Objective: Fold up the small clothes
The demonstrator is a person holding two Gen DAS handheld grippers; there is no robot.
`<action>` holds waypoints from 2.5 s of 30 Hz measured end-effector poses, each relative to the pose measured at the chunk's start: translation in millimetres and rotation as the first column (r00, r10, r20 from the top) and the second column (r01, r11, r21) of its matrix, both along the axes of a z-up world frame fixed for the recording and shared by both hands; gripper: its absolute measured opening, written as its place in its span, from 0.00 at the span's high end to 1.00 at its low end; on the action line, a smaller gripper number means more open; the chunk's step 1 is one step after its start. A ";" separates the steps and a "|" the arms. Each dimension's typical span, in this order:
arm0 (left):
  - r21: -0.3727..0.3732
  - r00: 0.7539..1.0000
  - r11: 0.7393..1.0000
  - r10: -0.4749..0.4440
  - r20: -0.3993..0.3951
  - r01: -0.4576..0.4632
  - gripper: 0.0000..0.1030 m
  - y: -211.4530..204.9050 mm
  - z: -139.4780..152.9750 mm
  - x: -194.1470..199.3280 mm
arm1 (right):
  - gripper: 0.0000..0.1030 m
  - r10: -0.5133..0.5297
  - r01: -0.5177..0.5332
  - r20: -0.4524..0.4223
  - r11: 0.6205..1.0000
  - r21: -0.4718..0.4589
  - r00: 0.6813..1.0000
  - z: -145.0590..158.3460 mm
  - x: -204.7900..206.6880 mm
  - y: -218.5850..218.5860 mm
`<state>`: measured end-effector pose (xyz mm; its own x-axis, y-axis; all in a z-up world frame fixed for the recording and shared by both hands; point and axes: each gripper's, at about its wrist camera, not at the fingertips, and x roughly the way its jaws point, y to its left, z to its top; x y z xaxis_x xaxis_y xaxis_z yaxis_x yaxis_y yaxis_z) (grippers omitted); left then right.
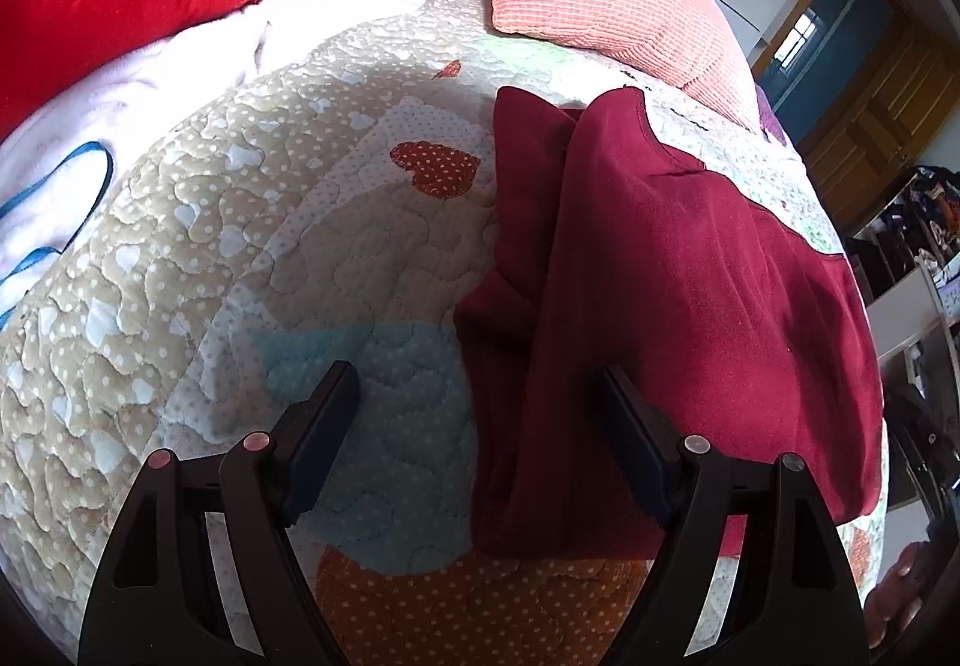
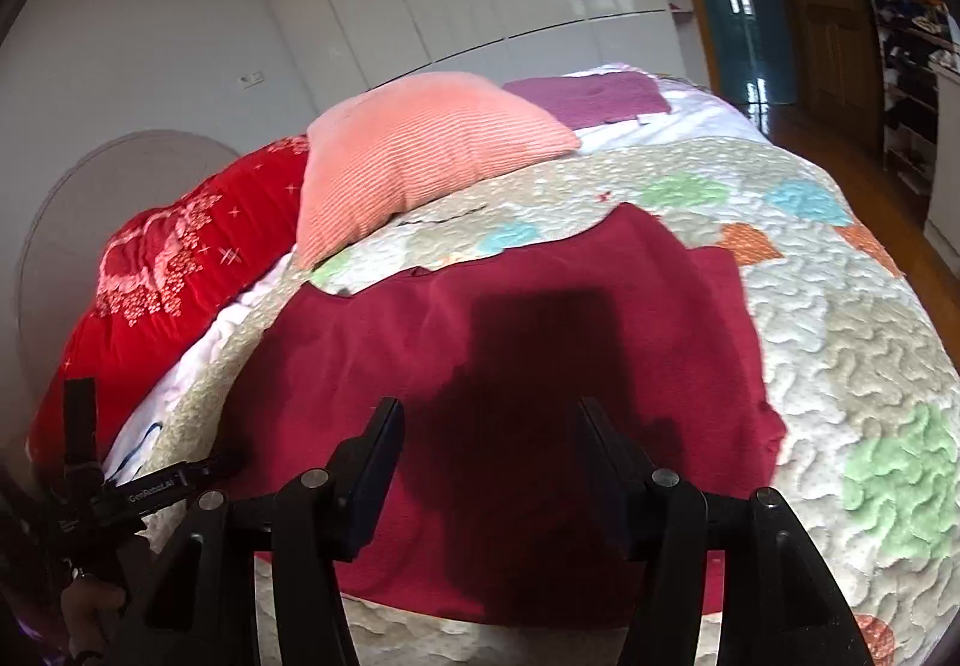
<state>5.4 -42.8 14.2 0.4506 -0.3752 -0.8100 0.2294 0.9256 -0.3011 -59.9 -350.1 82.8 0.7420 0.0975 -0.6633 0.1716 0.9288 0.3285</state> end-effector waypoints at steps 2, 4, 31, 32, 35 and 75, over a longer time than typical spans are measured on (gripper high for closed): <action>-0.025 1.000 1.000 0.010 -0.013 -0.010 0.22 6.3 -0.8 -3.5 | 0.41 0.111 -0.110 -0.067 0.994 0.026 0.992 -2.6 32.7 29.6; -0.037 1.000 0.999 0.011 -0.023 -0.011 0.22 8.1 -0.5 -3.5 | 0.41 0.193 -0.187 -0.112 0.981 0.058 0.975 -8.9 64.3 56.7; -0.044 1.000 0.999 0.002 -0.020 -0.002 0.17 0.0 -3.8 10.3 | 0.53 0.332 -0.437 -0.363 0.862 -0.259 0.871 -52.8 209.8 171.1; -0.049 1.000 0.999 0.002 -0.017 -0.002 0.15 -0.3 -3.9 11.2 | 0.64 0.344 -0.430 -0.344 0.876 -0.217 0.874 -46.7 206.7 163.5; -0.050 1.000 0.999 0.002 -0.004 -0.002 0.15 -3.0 -4.1 13.2 | 0.77 0.364 -0.398 -0.273 0.914 -0.079 0.891 -30.0 197.5 141.5; -0.018 0.792 0.794 -0.604 0.087 0.607 0.76 -243.1 43.5 -92.2 | 0.69 0.025 -0.002 -0.111 0.979 0.202 0.994 -28.9 33.5 -152.1</action>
